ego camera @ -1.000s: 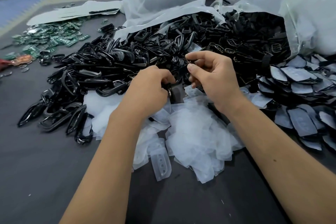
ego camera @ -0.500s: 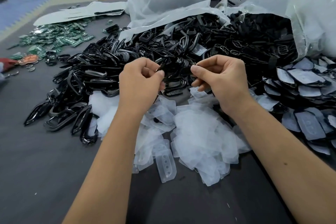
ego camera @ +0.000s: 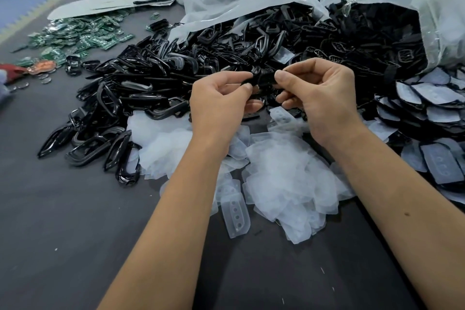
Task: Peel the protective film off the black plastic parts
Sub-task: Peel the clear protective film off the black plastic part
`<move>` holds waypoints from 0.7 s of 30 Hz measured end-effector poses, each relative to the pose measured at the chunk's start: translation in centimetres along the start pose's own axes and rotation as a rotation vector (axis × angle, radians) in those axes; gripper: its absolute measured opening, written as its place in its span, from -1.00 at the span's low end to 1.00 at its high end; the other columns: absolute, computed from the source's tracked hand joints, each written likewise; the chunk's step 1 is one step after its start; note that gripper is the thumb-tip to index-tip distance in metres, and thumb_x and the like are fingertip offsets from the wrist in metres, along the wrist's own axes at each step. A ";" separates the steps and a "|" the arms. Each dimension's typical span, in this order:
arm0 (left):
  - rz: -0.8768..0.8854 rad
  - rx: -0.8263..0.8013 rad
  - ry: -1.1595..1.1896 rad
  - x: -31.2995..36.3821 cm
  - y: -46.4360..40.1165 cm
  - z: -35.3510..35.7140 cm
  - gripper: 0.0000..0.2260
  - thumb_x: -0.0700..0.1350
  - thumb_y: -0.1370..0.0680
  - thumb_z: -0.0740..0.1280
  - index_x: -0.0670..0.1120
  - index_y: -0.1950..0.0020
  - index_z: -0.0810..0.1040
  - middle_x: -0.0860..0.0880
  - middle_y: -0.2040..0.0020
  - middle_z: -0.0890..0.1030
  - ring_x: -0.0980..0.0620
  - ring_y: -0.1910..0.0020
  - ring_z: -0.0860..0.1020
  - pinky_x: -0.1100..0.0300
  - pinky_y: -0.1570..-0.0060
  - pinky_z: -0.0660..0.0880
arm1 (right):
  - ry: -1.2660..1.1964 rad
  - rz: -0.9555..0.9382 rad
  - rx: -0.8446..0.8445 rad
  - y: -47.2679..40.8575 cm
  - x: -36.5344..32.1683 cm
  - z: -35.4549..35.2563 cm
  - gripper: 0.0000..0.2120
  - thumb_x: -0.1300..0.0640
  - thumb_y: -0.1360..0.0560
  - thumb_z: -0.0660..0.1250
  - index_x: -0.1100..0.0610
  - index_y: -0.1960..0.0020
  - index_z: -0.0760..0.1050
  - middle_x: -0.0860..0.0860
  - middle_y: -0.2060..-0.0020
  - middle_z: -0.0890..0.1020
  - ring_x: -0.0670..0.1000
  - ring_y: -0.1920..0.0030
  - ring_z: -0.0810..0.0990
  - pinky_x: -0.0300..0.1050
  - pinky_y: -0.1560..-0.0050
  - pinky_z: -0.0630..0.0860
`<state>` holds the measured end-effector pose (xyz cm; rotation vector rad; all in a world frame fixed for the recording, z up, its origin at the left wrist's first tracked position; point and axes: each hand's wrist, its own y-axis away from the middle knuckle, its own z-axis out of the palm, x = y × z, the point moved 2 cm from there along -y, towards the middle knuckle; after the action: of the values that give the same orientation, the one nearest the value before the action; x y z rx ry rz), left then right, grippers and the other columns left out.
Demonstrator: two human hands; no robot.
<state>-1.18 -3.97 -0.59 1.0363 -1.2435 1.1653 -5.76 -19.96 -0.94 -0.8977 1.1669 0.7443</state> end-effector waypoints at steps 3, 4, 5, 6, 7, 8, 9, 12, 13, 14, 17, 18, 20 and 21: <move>-0.017 -0.019 0.001 -0.1 0.0 0.0 -0.76 -0.41 -0.58 0.30 -0.17 -0.04 0.71 -0.06 0.22 0.73 -0.02 0.33 0.71 0.23 0.24 0.63 | 0.000 0.021 0.001 0.0 0.1 0.0 -0.90 0.29 -0.50 0.53 0.21 0.10 0.62 0.05 0.31 0.72 -0.01 0.37 0.69 -0.23 0.41 0.56; -0.017 -0.019 -0.003 -0.1 -0.1 0.0 -0.74 -0.42 -0.57 0.29 -0.16 -0.04 0.71 -0.07 0.20 0.73 -0.03 0.32 0.72 0.23 0.24 0.63 | -0.010 0.032 -0.006 0.0 0.1 0.0 -0.91 0.29 -0.52 0.51 0.19 0.10 0.61 0.03 0.30 0.71 0.00 0.32 0.70 -0.22 0.41 0.56; -0.012 -0.016 -0.014 -0.1 -0.1 -0.1 -0.72 -0.43 -0.56 0.28 -0.15 -0.04 0.71 -0.08 0.18 0.73 -0.03 0.31 0.72 0.23 0.23 0.63 | -0.036 0.045 -0.017 0.0 0.1 0.0 -0.90 0.29 -0.55 0.48 0.17 0.10 0.59 0.03 0.27 0.70 0.02 0.26 0.72 -0.21 0.40 0.56; -0.003 -0.011 -0.036 -0.2 -0.2 -0.2 -0.71 -0.43 -0.55 0.28 -0.14 -0.05 0.72 -0.08 0.16 0.73 -0.04 0.31 0.73 0.22 0.21 0.64 | -0.079 0.061 -0.035 0.0 0.0 0.0 -0.90 0.29 -0.58 0.44 0.16 0.08 0.56 0.04 0.23 0.70 0.06 0.18 0.75 -0.20 0.39 0.57; 0.015 -0.004 -0.077 -0.3 -0.3 -0.3 -0.70 -0.43 -0.55 0.28 -0.13 -0.06 0.72 -0.10 0.13 0.73 -0.05 0.30 0.73 0.19 0.19 0.66 | -0.130 0.076 -0.057 0.0 0.0 0.0 -0.90 0.29 -0.61 0.39 0.16 0.06 0.53 0.09 0.16 0.71 0.11 0.09 0.76 -0.19 0.38 0.59; 0.048 0.006 -0.145 -0.4 -0.3 -0.5 -0.69 -0.42 -0.55 0.28 -0.12 -0.09 0.72 -0.11 0.11 0.72 -0.04 0.30 0.74 0.16 0.18 0.67 | -0.175 0.089 -0.083 -0.1 -0.1 0.0 -0.89 0.30 -0.64 0.34 0.16 0.04 0.49 0.18 0.08 0.72 0.17 0.03 0.77 -0.17 0.38 0.60; 0.098 0.022 -0.239 -0.5 -0.4 -0.7 -0.68 -0.41 -0.54 0.28 -0.11 -0.11 0.72 -0.12 0.10 0.71 0.00 0.31 0.73 0.17 0.18 0.66 | -0.204 0.096 -0.110 -0.1 -0.1 0.1 -0.89 0.31 -0.65 0.30 0.16 0.03 0.45 0.29 -0.02 0.70 0.21 0.01 0.77 -0.17 0.37 0.60; 0.262 0.075 -0.494 -0.4 -0.4 -1.2 -0.68 -0.35 -0.53 0.30 -0.09 -0.17 0.72 -0.05 0.08 0.72 0.07 0.29 0.72 0.17 0.14 0.67 | -0.152 0.102 -0.140 -0.2 0.2 0.3 -0.86 0.35 -0.64 0.31 0.18 0.03 0.42 0.34 0.05 0.68 0.16 0.15 0.76 -0.19 0.37 0.58; 0.279 0.086 -0.514 -0.3 -0.5 -1.3 -0.67 -0.34 -0.52 0.30 -0.09 -0.17 0.72 -0.04 0.08 0.73 0.05 0.24 0.72 0.12 0.09 0.68 | -0.096 0.092 -0.130 -0.2 0.4 0.3 -0.84 0.38 -0.61 0.35 0.19 0.04 0.43 0.23 0.18 0.68 0.10 0.22 0.74 -0.20 0.37 0.57; 0.276 0.094 -0.505 -0.3 -0.5 -1.3 -0.68 -0.34 -0.52 0.30 -0.09 -0.17 0.72 -0.03 0.08 0.73 0.04 0.23 0.73 0.10 0.08 0.68 | -0.037 0.075 -0.126 -0.2 0.6 0.4 -0.83 0.40 -0.58 0.39 0.20 0.05 0.45 0.13 0.28 0.67 0.06 0.28 0.70 -0.20 0.36 0.57; 0.221 0.098 -0.398 -0.3 -0.5 -1.2 -0.69 -0.37 -0.52 0.31 -0.13 -0.16 0.71 -0.03 0.12 0.70 0.08 0.34 0.72 0.23 0.24 0.66 | 0.084 0.023 -0.154 -0.1 0.8 0.5 -0.83 0.41 -0.52 0.45 0.23 0.02 0.50 0.03 0.38 0.64 0.02 0.39 0.63 -0.19 0.41 0.54; 0.197 0.089 -0.359 -0.3 -0.5 -1.1 -0.69 -0.39 -0.52 0.31 -0.14 -0.15 0.71 -0.02 0.14 0.69 0.07 0.36 0.72 0.22 0.25 0.66 | 0.105 0.011 -0.157 -0.1 0.8 0.5 -0.83 0.40 -0.51 0.48 0.23 0.02 0.52 0.04 0.39 0.65 0.02 0.41 0.63 -0.19 0.42 0.54; 0.151 0.070 -0.293 -0.5 -0.5 -1.0 -0.70 -0.40 -0.51 0.32 -0.13 -0.12 0.72 -0.01 0.19 0.69 0.02 0.34 0.72 0.11 0.18 0.70 | 0.111 0.005 -0.158 0.1 0.7 0.7 -0.80 0.38 -0.49 0.51 0.25 -0.02 0.53 0.05 0.38 0.65 0.05 0.41 0.67 -0.16 0.42 0.58; 0.132 0.061 -0.273 -0.5 -0.5 -0.9 -0.70 -0.39 -0.51 0.32 -0.12 -0.10 0.72 -0.04 0.20 0.70 0.00 0.34 0.73 0.04 0.13 0.71 | 0.100 0.013 -0.160 0.2 0.7 0.8 -0.77 0.37 -0.48 0.52 0.25 -0.04 0.52 0.04 0.39 0.65 0.07 0.39 0.69 -0.14 0.39 0.61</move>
<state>-0.53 -3.20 -1.15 1.2038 -1.5173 1.1964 -5.46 -19.16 -1.52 -1.0710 1.2144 0.8197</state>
